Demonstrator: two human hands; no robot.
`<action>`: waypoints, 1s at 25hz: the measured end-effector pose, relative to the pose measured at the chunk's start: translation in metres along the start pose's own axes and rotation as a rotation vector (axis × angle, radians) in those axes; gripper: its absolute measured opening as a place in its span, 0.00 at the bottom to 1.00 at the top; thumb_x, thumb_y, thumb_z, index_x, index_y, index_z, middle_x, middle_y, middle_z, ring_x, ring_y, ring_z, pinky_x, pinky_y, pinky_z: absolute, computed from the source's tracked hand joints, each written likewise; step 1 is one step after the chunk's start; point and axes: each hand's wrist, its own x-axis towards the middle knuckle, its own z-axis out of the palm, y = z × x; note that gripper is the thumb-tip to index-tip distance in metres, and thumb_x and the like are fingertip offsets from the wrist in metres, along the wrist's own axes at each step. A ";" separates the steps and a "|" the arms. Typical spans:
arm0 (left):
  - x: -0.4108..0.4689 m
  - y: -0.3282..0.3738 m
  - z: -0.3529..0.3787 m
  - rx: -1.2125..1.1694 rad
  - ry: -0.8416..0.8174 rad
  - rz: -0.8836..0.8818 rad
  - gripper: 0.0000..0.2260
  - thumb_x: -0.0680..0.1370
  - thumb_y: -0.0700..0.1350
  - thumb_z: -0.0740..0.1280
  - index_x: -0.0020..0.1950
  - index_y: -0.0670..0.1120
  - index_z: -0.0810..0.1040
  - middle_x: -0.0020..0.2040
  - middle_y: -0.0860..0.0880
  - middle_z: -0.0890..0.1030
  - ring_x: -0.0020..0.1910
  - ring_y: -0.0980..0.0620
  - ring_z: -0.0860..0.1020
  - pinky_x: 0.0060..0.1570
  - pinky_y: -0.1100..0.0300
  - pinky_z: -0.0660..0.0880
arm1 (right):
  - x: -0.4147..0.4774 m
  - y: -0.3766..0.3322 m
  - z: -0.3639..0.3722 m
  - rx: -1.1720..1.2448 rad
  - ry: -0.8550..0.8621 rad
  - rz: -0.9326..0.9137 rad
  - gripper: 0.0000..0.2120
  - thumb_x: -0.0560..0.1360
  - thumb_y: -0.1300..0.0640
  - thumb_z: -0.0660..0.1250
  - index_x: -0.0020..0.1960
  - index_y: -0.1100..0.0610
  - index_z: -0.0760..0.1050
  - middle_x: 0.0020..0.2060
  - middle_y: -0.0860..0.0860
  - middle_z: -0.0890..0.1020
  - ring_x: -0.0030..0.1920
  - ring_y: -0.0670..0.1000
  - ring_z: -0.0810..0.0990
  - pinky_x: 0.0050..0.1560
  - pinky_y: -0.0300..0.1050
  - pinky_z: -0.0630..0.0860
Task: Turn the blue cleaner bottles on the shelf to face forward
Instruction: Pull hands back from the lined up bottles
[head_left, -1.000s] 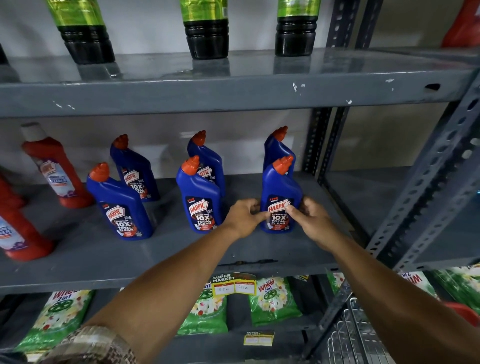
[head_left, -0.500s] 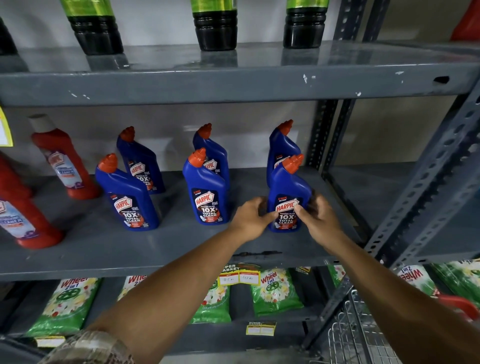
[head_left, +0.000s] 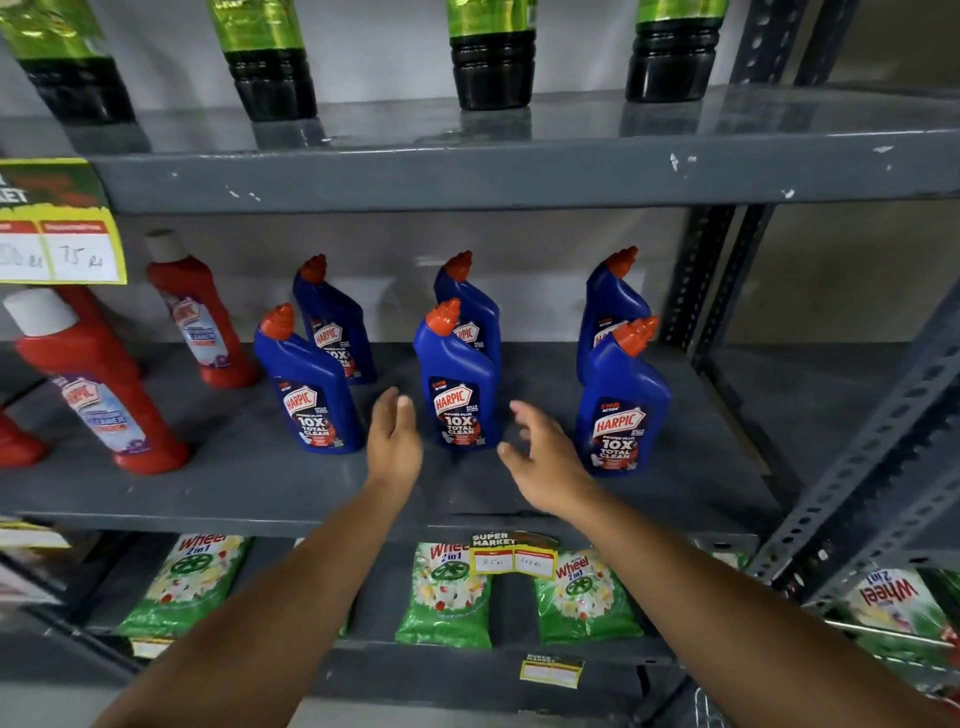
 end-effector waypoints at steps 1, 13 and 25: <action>0.005 0.003 0.002 -0.034 -0.048 -0.057 0.20 0.82 0.51 0.56 0.72 0.45 0.67 0.65 0.50 0.71 0.64 0.51 0.70 0.58 0.58 0.66 | 0.011 -0.008 0.004 0.036 -0.010 0.063 0.31 0.76 0.54 0.65 0.76 0.49 0.55 0.73 0.52 0.66 0.70 0.53 0.68 0.67 0.51 0.69; -0.006 -0.005 -0.011 -0.116 -0.289 -0.086 0.13 0.82 0.49 0.56 0.53 0.50 0.80 0.49 0.52 0.83 0.48 0.60 0.81 0.46 0.65 0.75 | 0.012 -0.018 0.027 0.135 -0.016 0.069 0.32 0.75 0.59 0.66 0.75 0.46 0.56 0.69 0.49 0.72 0.68 0.51 0.71 0.67 0.57 0.70; -0.018 -0.038 -0.069 -0.041 0.075 0.267 0.18 0.79 0.53 0.59 0.67 0.48 0.71 0.62 0.52 0.76 0.59 0.66 0.73 0.55 0.75 0.67 | -0.035 -0.030 0.070 0.016 0.090 -0.227 0.12 0.72 0.56 0.67 0.55 0.51 0.75 0.46 0.48 0.80 0.45 0.41 0.79 0.48 0.40 0.77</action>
